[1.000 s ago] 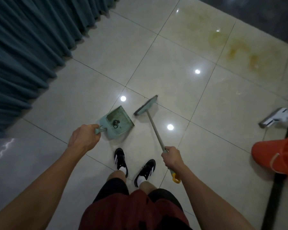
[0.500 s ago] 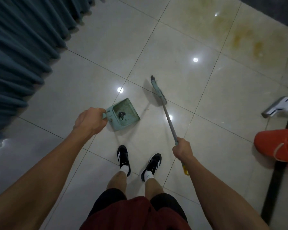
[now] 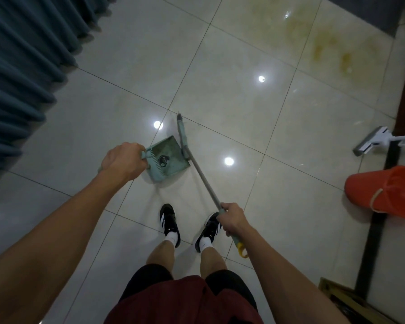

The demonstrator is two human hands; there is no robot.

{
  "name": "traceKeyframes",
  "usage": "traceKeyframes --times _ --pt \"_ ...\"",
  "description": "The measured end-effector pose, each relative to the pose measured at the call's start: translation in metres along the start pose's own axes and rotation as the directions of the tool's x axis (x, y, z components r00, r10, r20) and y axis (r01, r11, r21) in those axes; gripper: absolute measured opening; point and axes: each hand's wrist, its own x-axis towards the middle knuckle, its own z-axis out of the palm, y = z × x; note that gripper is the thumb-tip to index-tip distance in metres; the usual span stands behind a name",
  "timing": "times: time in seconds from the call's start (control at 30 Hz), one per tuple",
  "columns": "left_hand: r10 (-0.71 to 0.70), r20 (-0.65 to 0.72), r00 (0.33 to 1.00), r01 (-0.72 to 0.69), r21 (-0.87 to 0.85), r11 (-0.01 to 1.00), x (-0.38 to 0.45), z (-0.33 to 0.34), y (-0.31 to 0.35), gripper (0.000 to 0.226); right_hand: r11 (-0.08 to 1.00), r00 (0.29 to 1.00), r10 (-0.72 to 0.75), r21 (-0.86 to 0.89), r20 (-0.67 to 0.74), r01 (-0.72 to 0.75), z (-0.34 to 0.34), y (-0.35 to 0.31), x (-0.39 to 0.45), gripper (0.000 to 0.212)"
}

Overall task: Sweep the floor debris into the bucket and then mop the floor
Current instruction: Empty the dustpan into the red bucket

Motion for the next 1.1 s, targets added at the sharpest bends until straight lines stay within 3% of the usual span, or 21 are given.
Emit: traceKeyframes --times 0.17,0.37,0.5,0.83,0.97,1.1 --pt "0.020 -0.007 1.000 -0.020 -0.001 1.000 -0.002 -0.007 -0.003 0.005 0.994 0.995 -0.096 -0.055 -0.019 0.095 0.001 -0.011 -0.013 0.052" --pt "0.000 0.010 1.000 0.000 0.010 1.000 -0.012 -0.009 -0.025 0.009 0.978 0.990 -0.121 -0.179 -0.075 0.106 -0.006 -0.024 -0.016 0.066" --pt "-0.057 0.007 0.998 0.057 0.016 0.998 -0.017 -0.013 -0.044 0.009 0.962 0.988 -0.130 -0.253 -0.088 0.104 -0.003 -0.031 -0.008 0.053" --pt "-0.036 0.008 0.999 0.036 -0.015 0.999 -0.023 -0.007 -0.048 0.004 0.997 0.996 -0.018 -0.074 0.091 0.025 0.036 -0.027 -0.024 0.052" --pt "-0.047 0.018 0.999 0.048 -0.045 0.998 -0.023 -0.015 -0.050 0.004 1.000 0.997 -0.009 0.015 0.076 0.008 0.034 -0.023 -0.039 0.054" --pt "-0.062 0.013 0.998 0.062 -0.037 0.997 -0.024 -0.021 -0.058 0.003 0.992 0.995 -0.098 -0.075 0.016 0.099 0.028 -0.023 -0.042 0.055"
